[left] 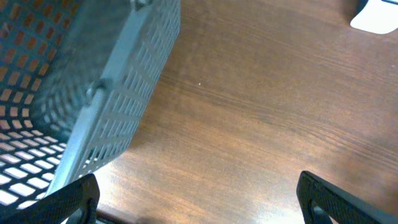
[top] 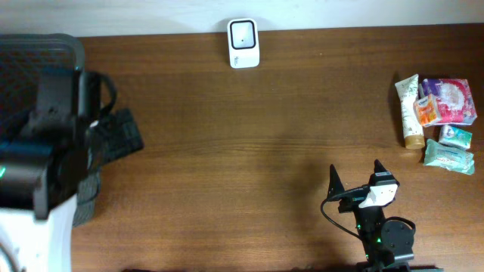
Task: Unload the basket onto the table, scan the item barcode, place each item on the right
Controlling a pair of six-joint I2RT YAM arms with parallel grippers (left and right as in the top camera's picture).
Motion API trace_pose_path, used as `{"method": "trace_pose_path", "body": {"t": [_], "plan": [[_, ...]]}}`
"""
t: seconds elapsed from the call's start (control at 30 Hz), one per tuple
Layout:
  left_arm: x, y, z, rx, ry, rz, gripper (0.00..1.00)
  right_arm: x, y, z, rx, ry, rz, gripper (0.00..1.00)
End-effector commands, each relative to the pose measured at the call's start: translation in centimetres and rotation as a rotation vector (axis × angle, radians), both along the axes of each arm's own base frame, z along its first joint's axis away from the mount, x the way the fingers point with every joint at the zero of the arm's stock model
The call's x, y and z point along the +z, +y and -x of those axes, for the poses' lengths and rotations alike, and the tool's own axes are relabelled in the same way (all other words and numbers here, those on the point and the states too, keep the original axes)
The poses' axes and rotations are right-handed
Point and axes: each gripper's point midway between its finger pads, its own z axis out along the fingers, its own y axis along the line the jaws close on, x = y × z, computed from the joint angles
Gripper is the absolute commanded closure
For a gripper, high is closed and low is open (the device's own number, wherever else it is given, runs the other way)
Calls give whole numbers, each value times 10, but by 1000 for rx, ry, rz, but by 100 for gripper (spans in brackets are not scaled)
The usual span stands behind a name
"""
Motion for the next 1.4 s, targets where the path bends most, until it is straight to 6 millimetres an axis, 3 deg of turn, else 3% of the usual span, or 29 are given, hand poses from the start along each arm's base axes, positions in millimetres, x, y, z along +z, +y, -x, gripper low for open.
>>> {"method": "trace_pose_path", "body": {"t": [0.0, 0.07, 0.17, 0.23, 0.27, 0.33, 0.43, 0.6, 0.87, 1.2, 1.37], "plan": [[5, -1, 3, -1, -33, 16, 1, -3, -2, 0, -7, 6, -10, 1], [0, -1, 5, -3, -31, 18, 1, -3, -2, 0, -7, 6, -9, 1], [-28, -4, 0, -23, -58, 25, 1, -3, -2, 0, -7, 6, -10, 1], [-50, -24, -15, -195, -132, 50, 1, -3, -2, 0, -7, 6, -9, 1], [-69, -50, -25, -413, -240, 60, 1, -3, -2, 0, -7, 6, -10, 1], [-82, -65, -26, -546, -338, 50, 1, -3, -2, 0, -7, 6, -10, 1], [-117, -67, -13, -589, -488, 23, 1, -3, -2, 0, -7, 6, -10, 1], [-160, -62, 14, -580, -557, 3, 1, -3, -2, 0, -7, 6, -9, 1], [-185, -46, 16, -516, -641, -32, 1, -3, -2, 0, -7, 6, -10, 1], [-163, -42, 4, -488, -1031, -121, 1, -3, -2, 0, -7, 6, -10, 1], [-168, -25, 3, -380, -1046, -90, 1, -3, -2, 0, -7, 6, -9, 1]]}}
